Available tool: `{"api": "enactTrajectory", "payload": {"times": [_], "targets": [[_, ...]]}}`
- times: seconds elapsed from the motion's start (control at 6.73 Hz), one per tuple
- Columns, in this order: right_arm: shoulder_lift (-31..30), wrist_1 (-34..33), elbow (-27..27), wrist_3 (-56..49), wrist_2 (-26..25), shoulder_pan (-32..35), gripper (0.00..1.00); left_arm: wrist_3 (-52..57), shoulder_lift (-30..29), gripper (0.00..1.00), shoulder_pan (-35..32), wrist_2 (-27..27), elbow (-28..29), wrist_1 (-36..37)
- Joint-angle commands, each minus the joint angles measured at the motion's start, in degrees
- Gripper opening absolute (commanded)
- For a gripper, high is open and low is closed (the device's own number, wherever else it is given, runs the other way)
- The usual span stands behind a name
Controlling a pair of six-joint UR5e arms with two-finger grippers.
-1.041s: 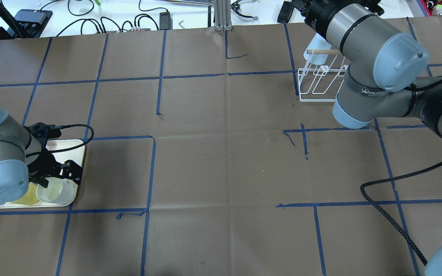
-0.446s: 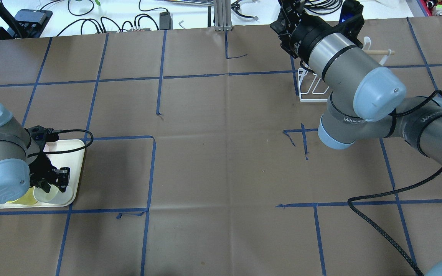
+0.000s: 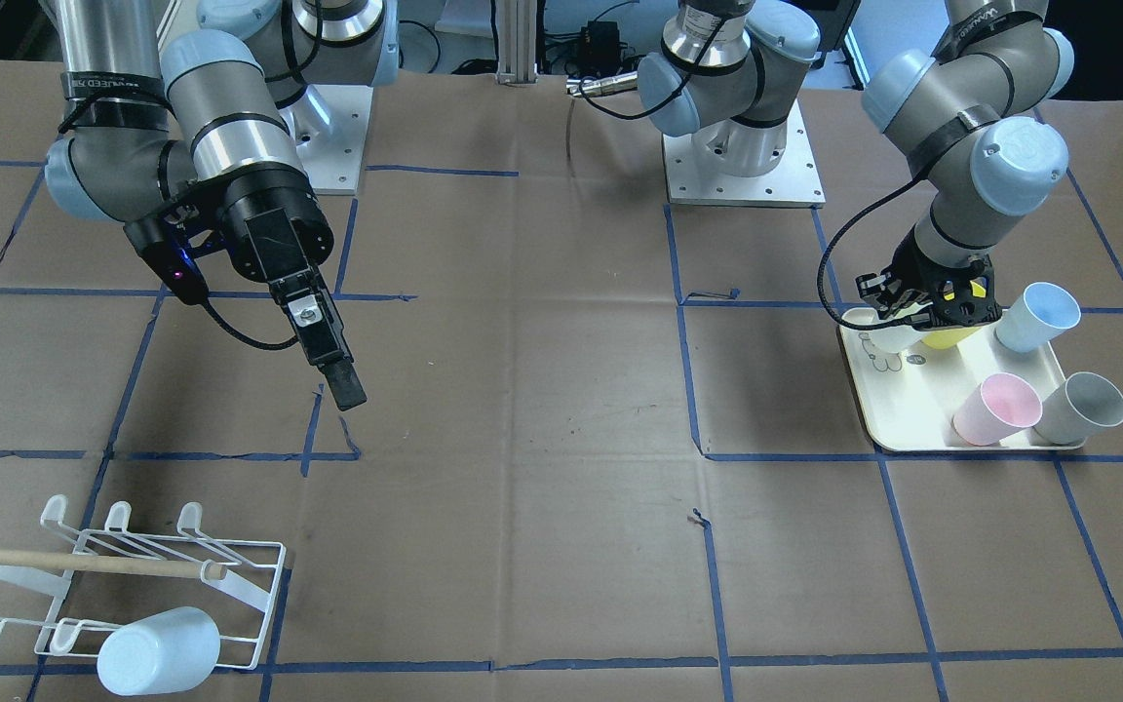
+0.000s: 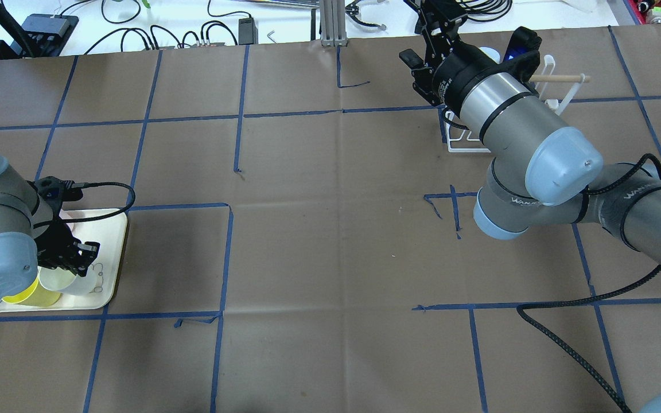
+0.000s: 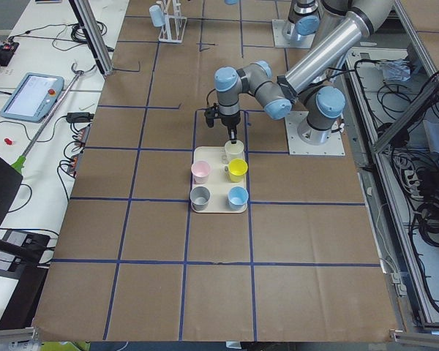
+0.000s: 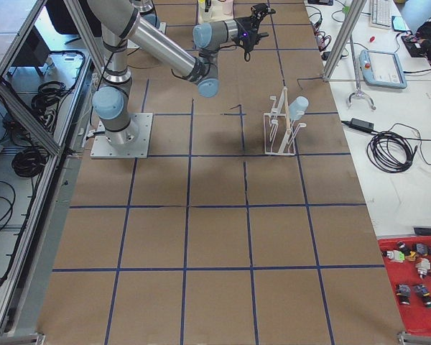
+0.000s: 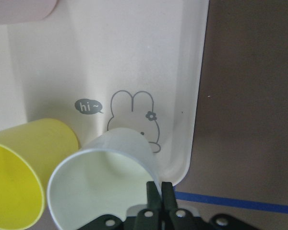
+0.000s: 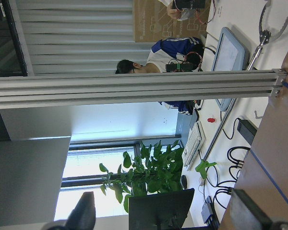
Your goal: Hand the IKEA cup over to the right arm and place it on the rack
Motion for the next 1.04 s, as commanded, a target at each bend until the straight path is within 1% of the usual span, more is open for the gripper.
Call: {"api": "enactTrajectory", "payload": {"times": [0.0,0.15,0.3,0.45,0.59,0.74,0.89], "targets": [[0.1,0.4,0.0,-0.5,0.1,0.1,1.0,-0.5,0.9,0.0,-0.7,-4.0,7.2,-5.2],[0.2,0.4,-0.3,-0.5,0.1,0.1,1.0,-0.4,1.1,0.0,-1.3,-4.5,14.0,-11.7],[0.2,0.4,-0.3,-0.5,0.1,0.1,1.0,-0.3,0.1,0.0,-3.4,-4.6,21.9,-16.8],[0.1,0.4,-0.3,-0.5,0.3,0.0,1.0,0.0,-1.3,0.0,-4.9,-6.2,28.4,-20.4],[0.0,0.4,-0.3,-0.5,0.2,0.0,1.0,0.2,-3.8,0.0,-6.1,-10.5,32.2,-20.4],[0.1,0.4,-0.3,-0.5,0.2,0.0,1.0,1.3,-5.8,0.0,-8.0,-13.2,35.0,-20.0],[0.0,0.4,-0.4,-0.5,0.2,0.0,1.0,7.4,-6.6,0.0,-9.2,-17.2,36.8,-18.4]]}}
